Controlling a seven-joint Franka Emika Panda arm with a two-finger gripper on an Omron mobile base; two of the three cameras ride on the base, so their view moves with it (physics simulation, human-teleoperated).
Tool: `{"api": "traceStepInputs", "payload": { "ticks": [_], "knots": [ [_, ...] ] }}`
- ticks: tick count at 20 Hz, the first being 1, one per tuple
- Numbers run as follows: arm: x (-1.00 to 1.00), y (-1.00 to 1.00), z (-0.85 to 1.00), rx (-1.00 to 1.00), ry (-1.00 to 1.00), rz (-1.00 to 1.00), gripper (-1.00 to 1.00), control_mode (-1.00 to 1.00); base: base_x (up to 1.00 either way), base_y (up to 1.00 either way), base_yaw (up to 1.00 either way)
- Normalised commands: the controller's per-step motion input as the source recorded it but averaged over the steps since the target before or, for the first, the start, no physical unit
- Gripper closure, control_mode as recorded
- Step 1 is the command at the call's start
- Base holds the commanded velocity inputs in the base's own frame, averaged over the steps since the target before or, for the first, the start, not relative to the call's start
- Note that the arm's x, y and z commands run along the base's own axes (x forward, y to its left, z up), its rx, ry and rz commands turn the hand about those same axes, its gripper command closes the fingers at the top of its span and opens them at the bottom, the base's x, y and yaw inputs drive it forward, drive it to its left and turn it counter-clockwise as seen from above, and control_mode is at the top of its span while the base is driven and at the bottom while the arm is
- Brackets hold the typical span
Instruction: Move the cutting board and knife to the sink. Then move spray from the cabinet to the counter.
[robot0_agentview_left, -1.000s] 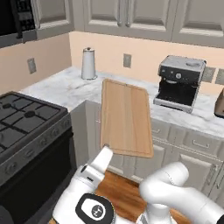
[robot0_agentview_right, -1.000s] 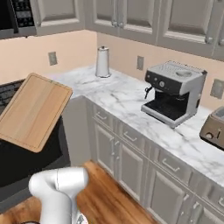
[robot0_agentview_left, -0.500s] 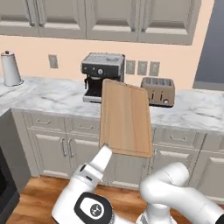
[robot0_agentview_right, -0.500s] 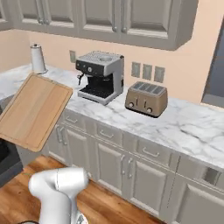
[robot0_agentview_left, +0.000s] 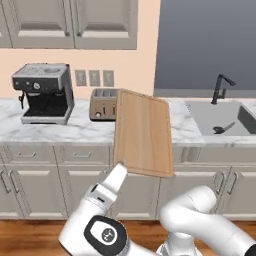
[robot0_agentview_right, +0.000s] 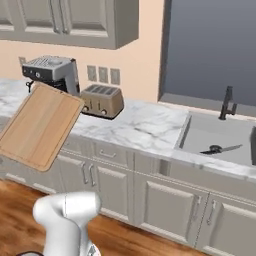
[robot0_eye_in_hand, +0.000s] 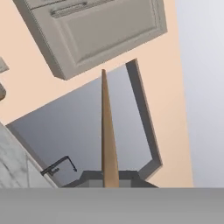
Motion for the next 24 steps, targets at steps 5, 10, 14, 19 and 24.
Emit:
{"api": "traceStepInputs", "payload": {
  "ticks": [5,10,14,19,24],
  "knots": [
    [0.0,0.0,0.0,0.0,0.0,0.0,1.0,1.0,0.39,-1.0,-0.14],
    [0.0,0.0,0.0,0.0,0.0,0.0,1.0,1.0,0.63,-0.91,-0.07],
    [0.0,0.0,0.0,0.0,0.0,0.0,1.0,1.0,0.63,-0.83,-0.04],
    [0.0,0.0,0.0,0.0,0.0,0.0,1.0,1.0,0.56,-0.63,-0.07],
    [0.0,0.0,0.0,0.0,0.0,0.0,1.0,1.0,0.58,-0.29,-0.14]
  ]
}}
